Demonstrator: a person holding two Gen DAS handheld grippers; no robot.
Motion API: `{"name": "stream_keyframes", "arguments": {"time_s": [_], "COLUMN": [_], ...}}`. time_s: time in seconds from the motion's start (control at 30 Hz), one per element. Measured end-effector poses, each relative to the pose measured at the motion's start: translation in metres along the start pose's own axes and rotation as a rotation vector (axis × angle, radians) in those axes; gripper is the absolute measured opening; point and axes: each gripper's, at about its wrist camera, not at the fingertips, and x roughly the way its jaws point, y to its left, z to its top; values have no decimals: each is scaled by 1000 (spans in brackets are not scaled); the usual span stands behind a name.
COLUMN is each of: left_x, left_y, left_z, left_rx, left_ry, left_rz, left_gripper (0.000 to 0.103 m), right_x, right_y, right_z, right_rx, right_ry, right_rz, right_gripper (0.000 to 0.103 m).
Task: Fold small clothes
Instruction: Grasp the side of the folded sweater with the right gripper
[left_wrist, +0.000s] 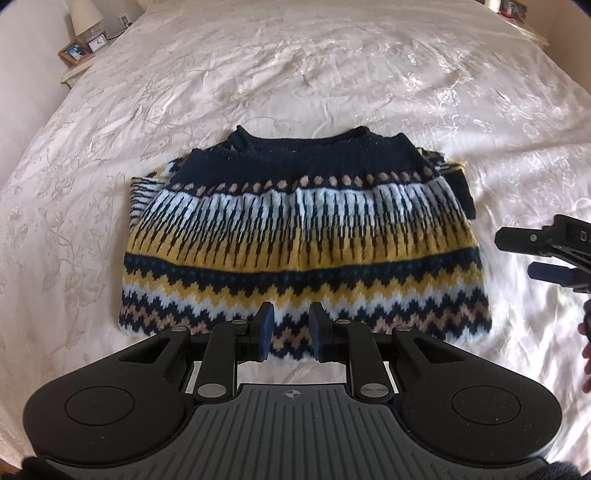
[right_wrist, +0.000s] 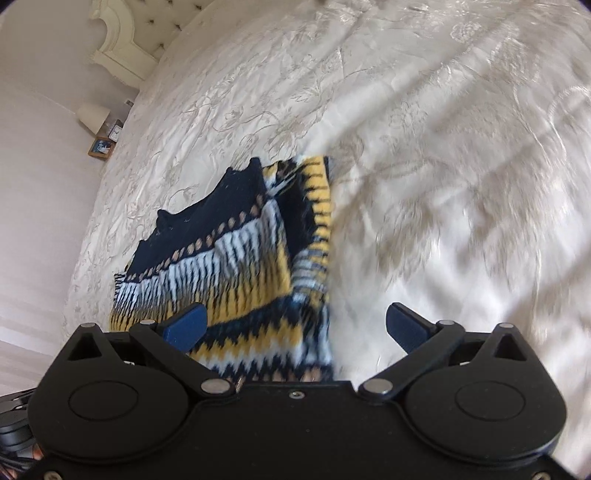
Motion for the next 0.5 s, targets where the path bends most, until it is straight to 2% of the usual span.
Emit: {"name": "stream_keyframes", "arguments": {"time_s": [0.23, 0.5], "left_x": [20, 55], "left_y": [-11, -6], "left_z": [22, 42], "left_rx": [2, -12], "left_ry": [8, 58], "left_rz": [23, 39], "left_gripper": [20, 20], "right_x": [34, 83], "right_y": [-9, -16], "right_z": [33, 51], "right_rx": [-6, 44], "right_ry": [48, 108], "right_rz": [60, 110], "right_gripper": [103, 103]}}
